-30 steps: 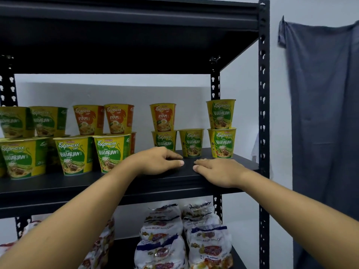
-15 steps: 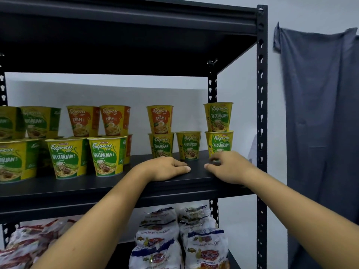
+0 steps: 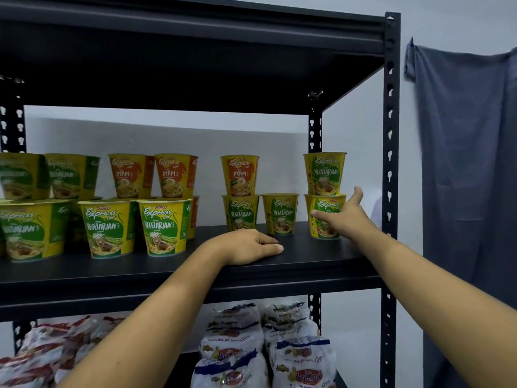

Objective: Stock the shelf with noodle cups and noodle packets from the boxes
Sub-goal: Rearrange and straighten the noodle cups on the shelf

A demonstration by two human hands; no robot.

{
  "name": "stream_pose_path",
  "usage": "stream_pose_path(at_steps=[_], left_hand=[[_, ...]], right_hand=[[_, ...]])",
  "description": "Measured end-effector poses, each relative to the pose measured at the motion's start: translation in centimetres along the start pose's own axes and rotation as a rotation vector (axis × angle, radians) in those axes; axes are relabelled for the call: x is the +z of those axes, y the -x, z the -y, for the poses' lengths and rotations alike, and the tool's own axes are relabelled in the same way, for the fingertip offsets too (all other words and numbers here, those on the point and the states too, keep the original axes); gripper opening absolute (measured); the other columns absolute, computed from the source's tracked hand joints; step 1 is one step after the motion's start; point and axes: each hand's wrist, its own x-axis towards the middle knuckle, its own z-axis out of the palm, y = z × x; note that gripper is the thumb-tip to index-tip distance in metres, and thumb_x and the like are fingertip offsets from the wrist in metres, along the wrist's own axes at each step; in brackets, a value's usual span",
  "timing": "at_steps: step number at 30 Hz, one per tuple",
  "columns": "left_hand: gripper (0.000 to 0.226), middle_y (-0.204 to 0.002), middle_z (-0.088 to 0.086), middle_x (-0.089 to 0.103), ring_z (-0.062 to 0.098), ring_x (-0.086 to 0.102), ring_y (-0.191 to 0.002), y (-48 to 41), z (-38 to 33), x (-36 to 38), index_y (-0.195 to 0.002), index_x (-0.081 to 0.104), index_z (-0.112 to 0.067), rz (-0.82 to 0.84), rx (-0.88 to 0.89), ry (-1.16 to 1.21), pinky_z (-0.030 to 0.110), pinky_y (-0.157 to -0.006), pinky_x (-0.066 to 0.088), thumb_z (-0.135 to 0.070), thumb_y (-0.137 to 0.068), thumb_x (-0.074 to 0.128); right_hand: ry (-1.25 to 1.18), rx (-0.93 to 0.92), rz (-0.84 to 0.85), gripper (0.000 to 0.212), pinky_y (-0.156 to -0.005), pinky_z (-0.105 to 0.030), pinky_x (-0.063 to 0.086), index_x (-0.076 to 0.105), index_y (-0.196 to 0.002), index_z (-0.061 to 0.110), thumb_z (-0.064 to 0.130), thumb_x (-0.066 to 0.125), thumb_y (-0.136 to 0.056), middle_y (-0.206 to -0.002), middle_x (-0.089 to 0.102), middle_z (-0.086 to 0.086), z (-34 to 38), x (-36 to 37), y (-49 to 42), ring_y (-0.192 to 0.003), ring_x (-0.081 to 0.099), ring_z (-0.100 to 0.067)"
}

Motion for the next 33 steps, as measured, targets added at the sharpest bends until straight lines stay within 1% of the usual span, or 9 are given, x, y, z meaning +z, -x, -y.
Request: stream_pose_path(at_steps=[3, 8, 15, 19, 22, 25, 27, 31, 33], left_hand=[[0.058, -0.158, -0.006, 0.045, 0.019, 0.042, -0.143, 0.0, 0.0, -0.1, -0.15, 0.05, -0.038, 0.003, 0.001, 0.009, 0.04, -0.119, 0.031, -0.067, -0.101, 0.041], [0.057, -0.157, -0.006, 0.047, 0.019, 0.043, -0.142, 0.0, 0.1, -0.1, -0.15, 0.051, -0.036, -0.003, 0.011, 0.019, 0.036, -0.114, 0.031, -0.065, -0.102, 0.042], [0.056, -0.152, -0.005, 0.053, 0.017, 0.05, -0.135, 0.0, 0.2, 0.0, -0.147, 0.056, -0.031, -0.047, 0.025, 0.028, 0.032, -0.108, 0.037, -0.062, -0.101, 0.047], [0.056, -0.144, -0.001, 0.058, 0.017, 0.054, -0.128, 0.1, 0.4, 0.0, -0.146, 0.056, -0.026, -0.156, 0.002, 0.059, 0.027, -0.098, 0.041, -0.056, -0.099, 0.057], [0.044, -0.133, -0.001, 0.064, 0.015, 0.059, -0.117, 0.1, 0.6, 0.1, -0.138, 0.061, -0.024, -0.289, -0.012, 0.144, 0.028, -0.096, 0.047, -0.047, -0.1, 0.06], [0.034, -0.126, 0.001, 0.065, 0.015, 0.057, -0.107, 0.1, 0.9, 0.0, -0.135, 0.061, -0.024, -0.446, -0.031, 0.259, 0.027, -0.088, 0.043, -0.038, -0.106, 0.051], [0.031, -0.12, 0.002, 0.065, 0.019, 0.059, -0.106, 0.1, 1.0, -0.2, -0.129, 0.062, -0.023, -0.55, -0.038, 0.359, 0.029, -0.084, 0.041, -0.035, -0.109, 0.043], [0.036, -0.125, -0.001, 0.064, 0.02, 0.06, -0.111, 0.6, 1.2, -0.3, -0.13, 0.06, -0.028, -0.643, -0.02, 0.541, 0.039, -0.098, 0.048, -0.045, -0.109, 0.035], [0.039, -0.13, -0.005, 0.062, 0.015, 0.057, -0.117, 0.9, 1.0, -0.3, -0.137, 0.056, -0.029, -0.646, 0.015, 0.585, 0.032, -0.096, 0.047, -0.047, -0.109, 0.036]], right_hand=[[-0.034, -0.035, 0.022, 0.115, -0.106, -0.047, 0.043, -0.005, -0.159, 0.022, 0.028, 0.083, -0.085, -0.146, 0.051, -0.015, -0.5, -0.2, -0.1, -0.129, 0.055, -0.035], [0.008, -0.084, -0.003, 0.095, -0.099, -0.043, 0.047, 0.011, -0.156, 0.019, 0.031, 0.077, -0.09, -0.138, 0.058, -0.012, -0.8, 0.1, 0.5, -0.122, 0.058, -0.033], [-0.023, -0.211, 0.044, 0.094, -0.095, -0.038, 0.05, 0.018, -0.153, 0.027, 0.042, 0.08, -0.085, -0.123, 0.06, 0.001, -1.0, -1.1, 3.4, -0.109, 0.062, -0.022], [-0.118, -0.232, 0.15, 0.098, -0.097, -0.039, 0.051, 0.018, -0.154, 0.03, 0.039, 0.084, -0.081, -0.109, 0.055, 0.013, 0.2, -0.8, 4.8, -0.103, 0.061, -0.016], [-0.131, -0.245, 0.221, 0.101, -0.099, -0.041, 0.053, 0.025, -0.152, 0.027, 0.042, 0.088, -0.075, -0.106, 0.056, 0.021, 1.0, 0.0, 5.1, -0.103, 0.063, -0.01], [-0.174, -0.229, 0.324, 0.091, -0.099, -0.044, 0.056, 0.046, -0.136, 0.027, 0.048, 0.092, -0.061, -0.116, 0.067, 0.011, 2.0, 1.2, 5.1, -0.107, 0.067, -0.011], [-0.195, -0.235, 0.377, 0.079, -0.097, -0.044, 0.057, 0.056, -0.12, 0.032, 0.052, 0.093, -0.053, -0.112, 0.073, 0.01, 2.7, 1.8, 5.2, -0.103, 0.07, -0.011], [-0.237, -0.258, 0.401, 0.07, -0.098, -0.043, 0.056, 0.06, -0.111, 0.037, 0.056, 0.093, -0.052, -0.106, 0.075, 0.013, 2.8, 2.9, 5.4, -0.101, 0.071, -0.008], [-0.26, -0.258, 0.424, 0.065, -0.097, -0.038, 0.056, 0.059, -0.117, 0.038, 0.051, 0.092, -0.062, -0.106, 0.075, 0.015, 2.5, 3.1, 5.8, -0.096, 0.072, -0.003]])
